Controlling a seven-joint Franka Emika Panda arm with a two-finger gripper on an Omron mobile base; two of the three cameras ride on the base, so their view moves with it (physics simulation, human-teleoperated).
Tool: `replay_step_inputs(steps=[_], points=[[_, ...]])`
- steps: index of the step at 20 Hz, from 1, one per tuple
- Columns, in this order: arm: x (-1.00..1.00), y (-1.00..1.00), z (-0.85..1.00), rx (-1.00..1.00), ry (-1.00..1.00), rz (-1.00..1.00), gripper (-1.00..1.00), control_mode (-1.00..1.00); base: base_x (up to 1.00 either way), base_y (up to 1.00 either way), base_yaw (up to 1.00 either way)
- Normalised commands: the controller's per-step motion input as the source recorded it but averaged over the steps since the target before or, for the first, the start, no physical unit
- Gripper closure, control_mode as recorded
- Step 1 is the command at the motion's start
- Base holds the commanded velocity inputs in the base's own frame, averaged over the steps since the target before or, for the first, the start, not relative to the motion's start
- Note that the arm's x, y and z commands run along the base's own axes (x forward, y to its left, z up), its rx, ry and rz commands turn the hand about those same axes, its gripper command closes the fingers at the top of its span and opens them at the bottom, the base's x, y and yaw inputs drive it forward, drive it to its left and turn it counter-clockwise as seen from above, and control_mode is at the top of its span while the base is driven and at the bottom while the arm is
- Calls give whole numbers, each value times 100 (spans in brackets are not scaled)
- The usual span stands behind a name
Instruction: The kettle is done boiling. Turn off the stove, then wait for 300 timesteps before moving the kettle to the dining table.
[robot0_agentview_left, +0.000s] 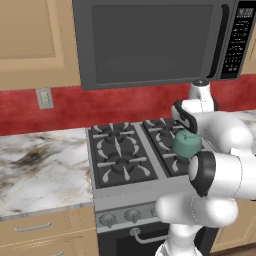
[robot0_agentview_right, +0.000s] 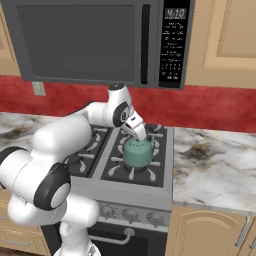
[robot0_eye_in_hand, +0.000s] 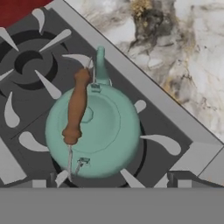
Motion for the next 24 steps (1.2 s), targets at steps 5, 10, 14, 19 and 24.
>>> replay_step_inputs(steps=[5, 10, 14, 19, 24], points=[[9, 0, -1, 0, 0, 0, -100, -100, 0, 0, 0], [7, 0, -2, 0, 0, 0, -100, -100, 0, 0, 0], [8, 0, -5, 0, 0, 0, -100, -100, 0, 0, 0], [7, 0, -5, 0, 0, 0, -100, -100, 0, 0, 0], [8, 0, -5, 0, 0, 0, -100, -100, 0, 0, 0]])
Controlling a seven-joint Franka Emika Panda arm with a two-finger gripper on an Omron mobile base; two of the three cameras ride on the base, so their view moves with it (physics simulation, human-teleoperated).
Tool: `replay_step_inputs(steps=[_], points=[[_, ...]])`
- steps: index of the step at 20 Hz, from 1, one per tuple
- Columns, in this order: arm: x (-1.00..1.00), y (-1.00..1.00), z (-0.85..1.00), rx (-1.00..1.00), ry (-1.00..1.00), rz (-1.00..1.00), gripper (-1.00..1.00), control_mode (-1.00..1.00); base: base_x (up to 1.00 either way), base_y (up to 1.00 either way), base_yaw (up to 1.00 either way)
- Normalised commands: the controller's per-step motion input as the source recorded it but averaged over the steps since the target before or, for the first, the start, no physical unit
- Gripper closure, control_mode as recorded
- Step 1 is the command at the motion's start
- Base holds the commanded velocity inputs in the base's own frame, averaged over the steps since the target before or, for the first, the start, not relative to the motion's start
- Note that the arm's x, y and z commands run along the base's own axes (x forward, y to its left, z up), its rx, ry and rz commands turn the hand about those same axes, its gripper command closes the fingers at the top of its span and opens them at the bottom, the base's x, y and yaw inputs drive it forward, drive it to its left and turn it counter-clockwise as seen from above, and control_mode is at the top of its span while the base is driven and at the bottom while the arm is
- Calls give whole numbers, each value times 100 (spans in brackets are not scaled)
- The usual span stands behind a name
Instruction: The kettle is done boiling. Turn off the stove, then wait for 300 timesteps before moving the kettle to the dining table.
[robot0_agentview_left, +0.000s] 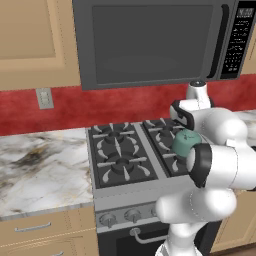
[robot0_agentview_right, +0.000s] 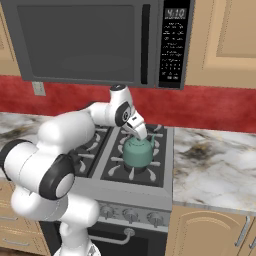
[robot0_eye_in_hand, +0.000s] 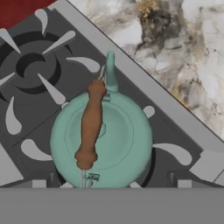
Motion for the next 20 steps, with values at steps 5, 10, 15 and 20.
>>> replay_step_inputs(steps=[5, 10, 15, 20], points=[[9, 0, -5, 0, 0, 0, -100, -100, 0, 0, 0], [10, 0, -5, 0, 0, 0, -100, -100, 0, 0, 0], [8, 0, -4, 0, 0, 0, -100, -100, 0, 0, 0], [6, 0, -6, 0, 0, 0, -100, -100, 0, 0, 0]])
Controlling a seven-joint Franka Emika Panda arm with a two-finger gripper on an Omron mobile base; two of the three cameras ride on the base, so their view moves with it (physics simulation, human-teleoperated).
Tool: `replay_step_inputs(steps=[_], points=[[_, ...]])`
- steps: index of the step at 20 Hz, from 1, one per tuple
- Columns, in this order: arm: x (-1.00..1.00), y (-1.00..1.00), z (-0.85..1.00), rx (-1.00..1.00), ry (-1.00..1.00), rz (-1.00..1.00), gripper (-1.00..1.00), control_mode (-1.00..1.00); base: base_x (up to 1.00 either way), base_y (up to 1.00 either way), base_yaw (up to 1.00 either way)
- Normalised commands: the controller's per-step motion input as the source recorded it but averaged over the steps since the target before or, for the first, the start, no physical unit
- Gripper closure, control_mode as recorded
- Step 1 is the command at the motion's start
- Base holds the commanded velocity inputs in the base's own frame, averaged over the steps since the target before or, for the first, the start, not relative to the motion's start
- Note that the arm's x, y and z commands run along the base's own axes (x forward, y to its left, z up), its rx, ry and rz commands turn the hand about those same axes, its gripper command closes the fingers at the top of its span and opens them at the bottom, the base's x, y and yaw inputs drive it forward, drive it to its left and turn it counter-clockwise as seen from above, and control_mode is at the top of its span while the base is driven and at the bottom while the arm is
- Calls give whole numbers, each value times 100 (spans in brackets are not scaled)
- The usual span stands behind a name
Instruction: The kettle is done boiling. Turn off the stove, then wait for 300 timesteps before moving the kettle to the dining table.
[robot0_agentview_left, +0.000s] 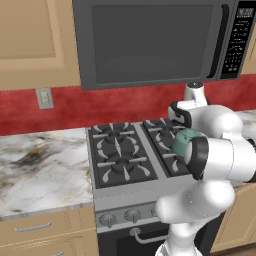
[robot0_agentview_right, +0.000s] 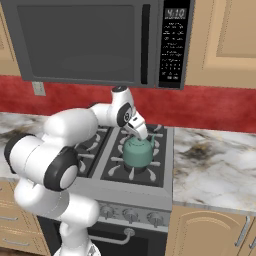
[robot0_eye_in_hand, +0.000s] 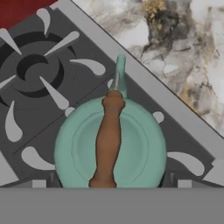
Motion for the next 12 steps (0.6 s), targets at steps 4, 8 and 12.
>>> replay_step_inputs(steps=[4, 8, 12], points=[[5, 0, -6, 0, 0, 0, -100, -100, 0, 0, 0], [4, 0, -5, 0, 0, 0, -100, -100, 0, 0, 0], [5, 0, -5, 0, 0, 0, -100, -100, 0, 0, 0]])
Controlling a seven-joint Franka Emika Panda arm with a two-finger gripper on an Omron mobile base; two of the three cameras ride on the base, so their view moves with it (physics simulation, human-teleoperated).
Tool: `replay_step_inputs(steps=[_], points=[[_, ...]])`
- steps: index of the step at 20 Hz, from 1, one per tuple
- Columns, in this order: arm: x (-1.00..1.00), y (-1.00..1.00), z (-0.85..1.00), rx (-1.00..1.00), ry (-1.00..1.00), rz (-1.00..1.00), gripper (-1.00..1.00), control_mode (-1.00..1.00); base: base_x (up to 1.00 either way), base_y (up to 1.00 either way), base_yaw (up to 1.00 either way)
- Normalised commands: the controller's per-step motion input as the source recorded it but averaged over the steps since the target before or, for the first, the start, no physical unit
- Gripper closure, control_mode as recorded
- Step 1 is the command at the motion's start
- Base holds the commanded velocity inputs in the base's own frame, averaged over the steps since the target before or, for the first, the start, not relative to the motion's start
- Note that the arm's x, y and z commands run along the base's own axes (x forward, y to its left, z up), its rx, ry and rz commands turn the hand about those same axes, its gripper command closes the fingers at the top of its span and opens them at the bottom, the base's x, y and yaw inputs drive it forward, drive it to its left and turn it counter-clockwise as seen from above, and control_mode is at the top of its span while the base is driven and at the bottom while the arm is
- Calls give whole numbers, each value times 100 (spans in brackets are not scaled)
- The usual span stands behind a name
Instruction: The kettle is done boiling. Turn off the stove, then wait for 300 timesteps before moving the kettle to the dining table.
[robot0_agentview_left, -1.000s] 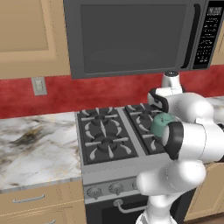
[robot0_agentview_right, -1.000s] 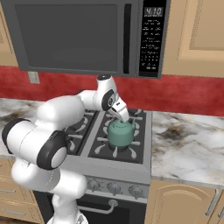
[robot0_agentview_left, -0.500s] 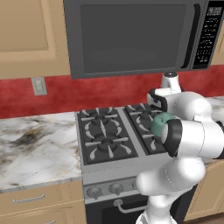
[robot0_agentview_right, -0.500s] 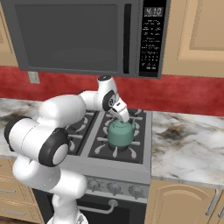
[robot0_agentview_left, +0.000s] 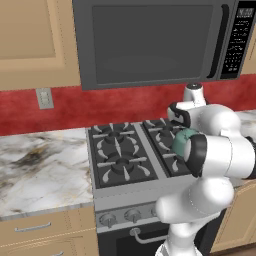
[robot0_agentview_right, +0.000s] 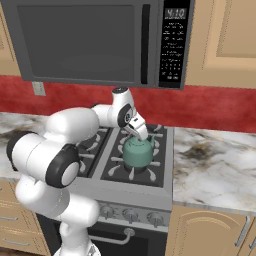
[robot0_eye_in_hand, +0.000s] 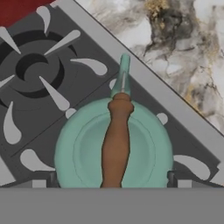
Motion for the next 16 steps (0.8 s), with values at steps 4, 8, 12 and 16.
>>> replay_step_inputs(steps=[4, 8, 12, 16], points=[[7, 0, -10, 0, 0, 0, 100, -100, 0, 0, 0], [5, 0, -16, 0, 3, 0, 100, -100, 0, 0, 0], [0, 0, -10, 0, 3, 0, 100, -100, 0, 0, 0], [0, 0, -9, 0, 0, 0, 100, -100, 0, 0, 0]])
